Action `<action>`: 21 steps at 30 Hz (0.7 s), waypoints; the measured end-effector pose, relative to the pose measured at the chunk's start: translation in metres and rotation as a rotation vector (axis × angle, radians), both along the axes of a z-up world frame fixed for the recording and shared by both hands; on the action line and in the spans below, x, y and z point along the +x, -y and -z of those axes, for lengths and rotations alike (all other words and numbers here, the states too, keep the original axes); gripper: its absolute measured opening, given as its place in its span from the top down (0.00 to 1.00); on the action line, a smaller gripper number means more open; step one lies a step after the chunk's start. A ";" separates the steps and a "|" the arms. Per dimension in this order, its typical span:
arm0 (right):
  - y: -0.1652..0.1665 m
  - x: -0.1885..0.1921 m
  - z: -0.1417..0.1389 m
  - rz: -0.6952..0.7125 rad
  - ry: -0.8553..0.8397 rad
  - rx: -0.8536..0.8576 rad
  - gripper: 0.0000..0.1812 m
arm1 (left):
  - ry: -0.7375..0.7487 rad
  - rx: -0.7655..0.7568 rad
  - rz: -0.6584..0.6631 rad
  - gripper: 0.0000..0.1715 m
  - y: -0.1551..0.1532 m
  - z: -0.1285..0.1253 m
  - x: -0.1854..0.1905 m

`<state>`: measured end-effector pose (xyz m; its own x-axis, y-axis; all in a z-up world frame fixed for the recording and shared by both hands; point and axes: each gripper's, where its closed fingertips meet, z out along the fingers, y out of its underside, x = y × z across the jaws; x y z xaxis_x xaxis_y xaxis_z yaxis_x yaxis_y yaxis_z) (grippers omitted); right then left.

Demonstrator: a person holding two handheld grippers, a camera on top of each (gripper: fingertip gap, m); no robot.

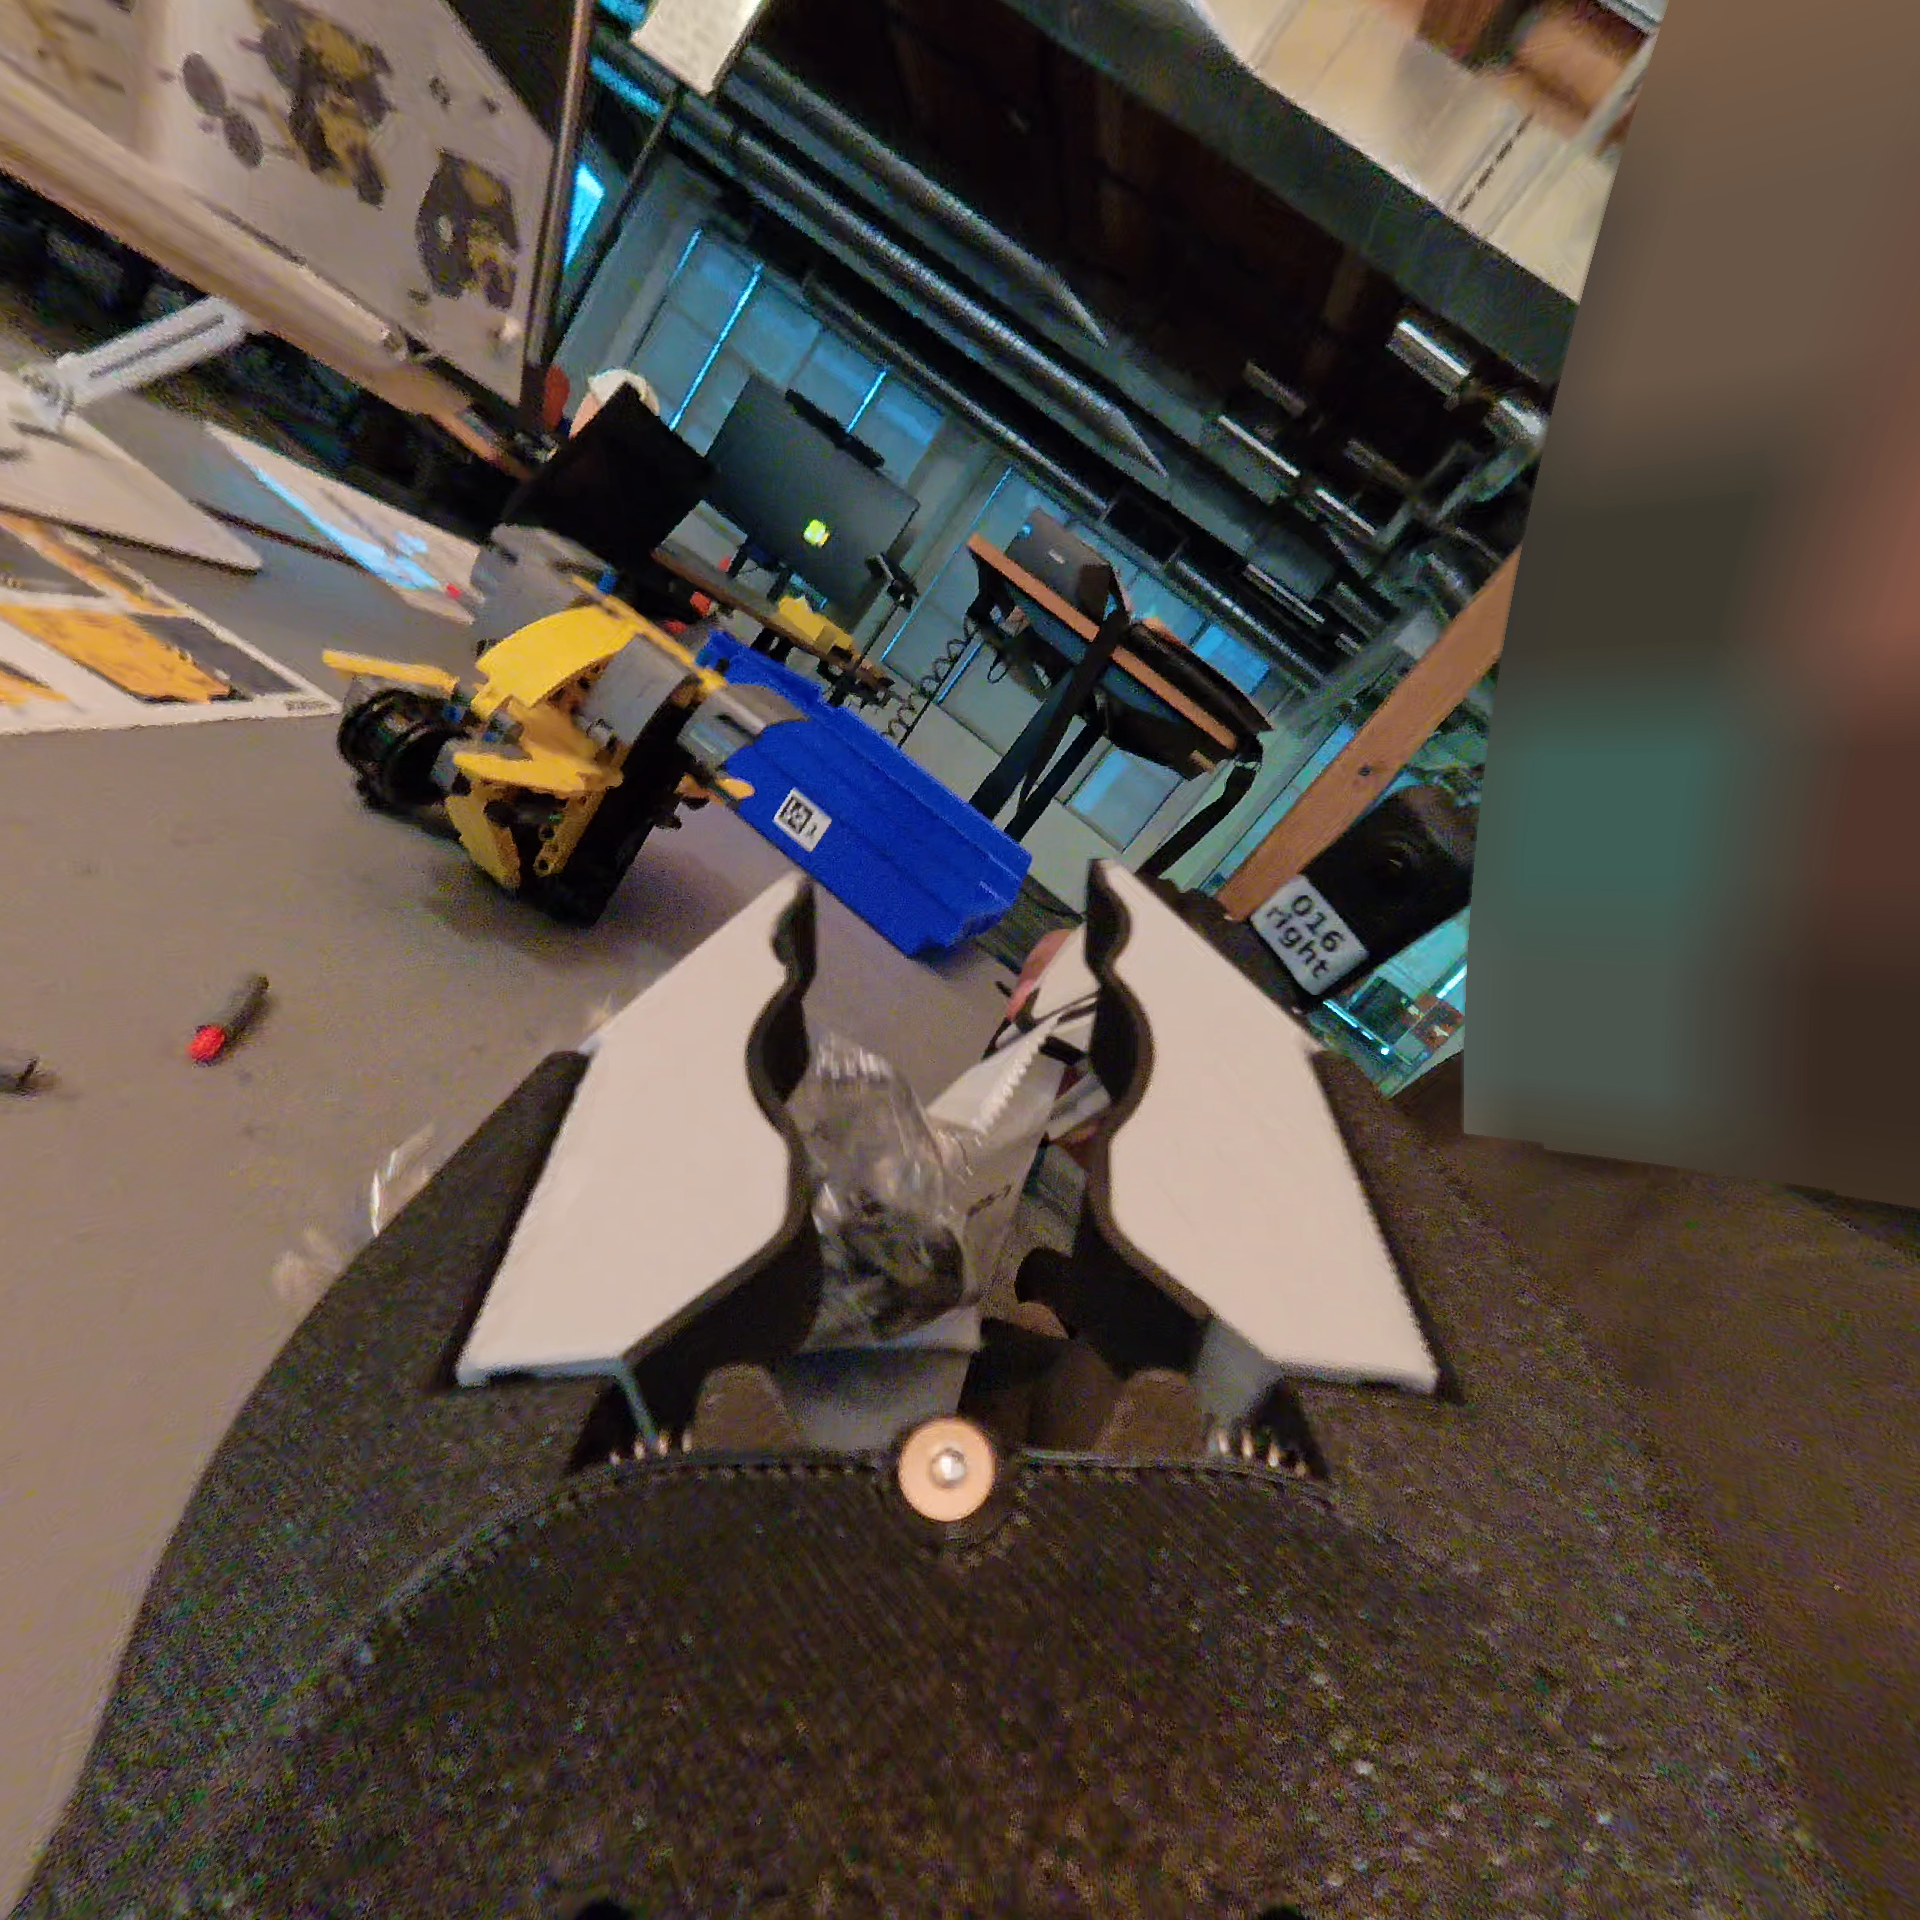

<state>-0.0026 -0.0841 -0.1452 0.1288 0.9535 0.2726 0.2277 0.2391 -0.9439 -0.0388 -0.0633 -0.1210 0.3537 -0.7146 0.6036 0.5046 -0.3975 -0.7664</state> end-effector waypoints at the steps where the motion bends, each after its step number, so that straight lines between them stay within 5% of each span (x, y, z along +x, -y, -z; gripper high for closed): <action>1: 0.002 -0.003 0.002 0.002 0.006 0.014 1.00 | -0.022 -0.021 0.005 0.73 -0.001 0.006 0.002; 4: 0.005 -0.005 0.000 -0.002 -0.021 -0.011 1.00 | -0.095 -0.079 0.003 0.74 -0.003 0.022 0.006; 9: 0.005 0.002 0.002 -0.007 -0.047 -0.083 1.00 | -0.055 -0.030 -0.069 0.75 0.010 0.010 -0.019; 17: 0.012 -0.004 -0.002 -0.034 -0.107 -0.159 1.00 | -0.325 -0.120 -0.015 0.75 0.028 0.045 0.005; 21: 0.026 -0.008 -0.006 -0.135 -0.125 -0.225 0.97 | -0.414 -0.076 -0.058 0.95 0.023 0.051 0.008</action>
